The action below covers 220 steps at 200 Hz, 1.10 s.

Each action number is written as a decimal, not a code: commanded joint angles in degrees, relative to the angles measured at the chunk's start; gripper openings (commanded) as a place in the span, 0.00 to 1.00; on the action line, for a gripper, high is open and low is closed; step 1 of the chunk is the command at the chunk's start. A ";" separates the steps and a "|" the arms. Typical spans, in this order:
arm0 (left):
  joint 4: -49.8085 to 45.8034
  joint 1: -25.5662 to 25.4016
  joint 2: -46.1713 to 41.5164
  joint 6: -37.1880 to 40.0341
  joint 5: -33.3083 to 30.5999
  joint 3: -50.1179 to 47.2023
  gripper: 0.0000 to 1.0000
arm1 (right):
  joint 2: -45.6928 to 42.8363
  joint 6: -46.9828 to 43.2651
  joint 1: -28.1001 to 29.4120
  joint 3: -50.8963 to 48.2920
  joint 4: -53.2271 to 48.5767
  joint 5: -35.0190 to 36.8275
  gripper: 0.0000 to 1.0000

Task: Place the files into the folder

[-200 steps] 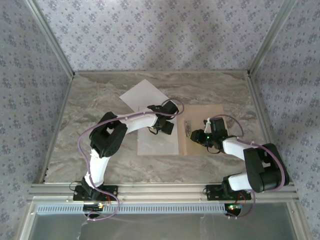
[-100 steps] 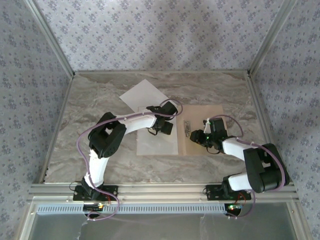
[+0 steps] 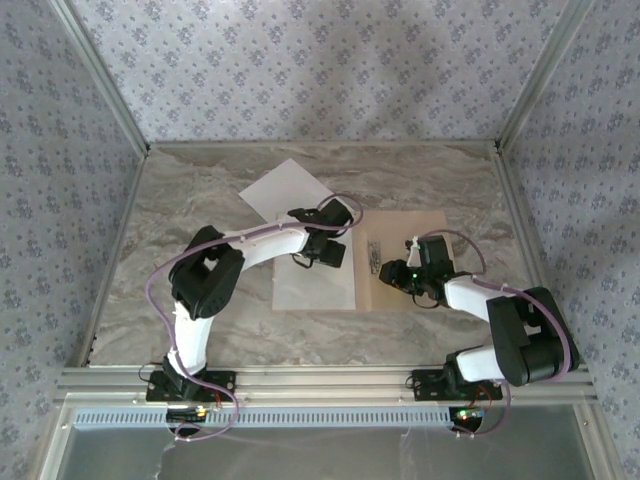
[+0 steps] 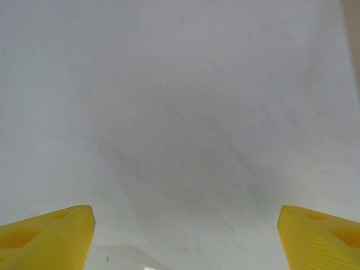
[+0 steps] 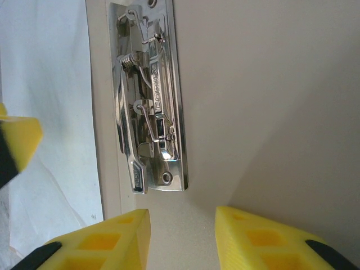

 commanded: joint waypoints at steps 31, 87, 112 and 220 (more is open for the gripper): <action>-2.11 0.26 -7.99 -1.38 -0.56 -0.74 0.85 | -0.01 0.99 1.50 0.73 -2.68 -0.38 0.38; -1.16 2.25 -15.40 -5.40 0.16 -8.52 0.83 | -1.04 -0.05 1.85 3.66 -5.85 -1.03 0.40; 1.77 4.34 -20.26 -6.26 2.43 -14.71 0.83 | -2.31 -1.11 1.75 5.34 -8.15 -1.15 0.43; 15.10 9.67 -27.74 -9.35 14.53 -28.14 0.80 | -5.05 -8.03 -3.17 10.79 -17.44 2.37 0.49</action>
